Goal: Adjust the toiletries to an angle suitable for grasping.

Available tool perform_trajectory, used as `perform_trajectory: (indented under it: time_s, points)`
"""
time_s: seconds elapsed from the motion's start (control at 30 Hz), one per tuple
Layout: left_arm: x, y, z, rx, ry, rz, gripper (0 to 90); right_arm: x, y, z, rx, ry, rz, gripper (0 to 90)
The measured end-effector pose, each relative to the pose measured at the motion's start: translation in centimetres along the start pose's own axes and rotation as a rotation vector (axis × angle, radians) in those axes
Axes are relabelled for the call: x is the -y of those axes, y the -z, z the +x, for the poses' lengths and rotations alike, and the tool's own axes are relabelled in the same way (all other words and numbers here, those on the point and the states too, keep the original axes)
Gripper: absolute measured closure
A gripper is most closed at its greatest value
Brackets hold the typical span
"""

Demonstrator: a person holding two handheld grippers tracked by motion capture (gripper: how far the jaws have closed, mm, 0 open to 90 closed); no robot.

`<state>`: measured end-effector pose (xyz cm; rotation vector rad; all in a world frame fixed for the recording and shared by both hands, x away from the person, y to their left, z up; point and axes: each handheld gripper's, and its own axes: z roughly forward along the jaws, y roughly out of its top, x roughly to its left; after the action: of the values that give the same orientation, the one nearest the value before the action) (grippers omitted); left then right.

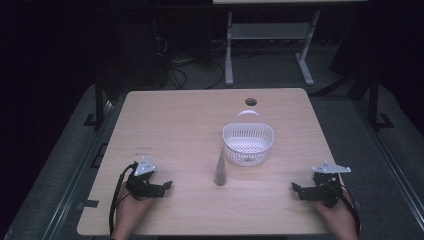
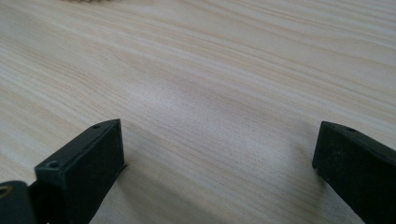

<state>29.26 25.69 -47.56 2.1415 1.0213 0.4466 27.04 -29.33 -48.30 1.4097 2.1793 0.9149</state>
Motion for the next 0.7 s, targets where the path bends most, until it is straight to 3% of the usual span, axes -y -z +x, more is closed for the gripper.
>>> perform_trajectory:
  time_s: [0.33,0.43,0.53,0.57,0.63,0.7]
  points:
    - [0.01,0.06,0.05,-0.001,0.000,-0.007,14.9,0.00,0.00,0.00,0.001,0.000,0.000,1.6]
    - [0.11,0.34,0.10,0.017,-0.016,-0.027,30.8,0.00,-0.01,-0.01,0.001,0.001,0.000,1.6]
    - [0.08,0.46,0.18,0.030,-0.004,-0.027,33.6,0.00,-0.01,-0.01,0.001,0.001,0.000,1.6]
    - [0.05,0.54,0.21,0.040,0.000,-0.027,42.0,0.00,-0.01,-0.01,0.001,0.001,0.000,1.6]
    - [-0.08,0.66,0.17,0.059,-0.001,-0.024,44.7,0.00,-0.01,-0.01,0.001,0.000,0.000,1.6]
    - [-0.33,0.82,0.03,0.065,-0.014,-0.015,54.8,0.00,-0.01,-0.01,0.001,0.000,0.000,1.6]
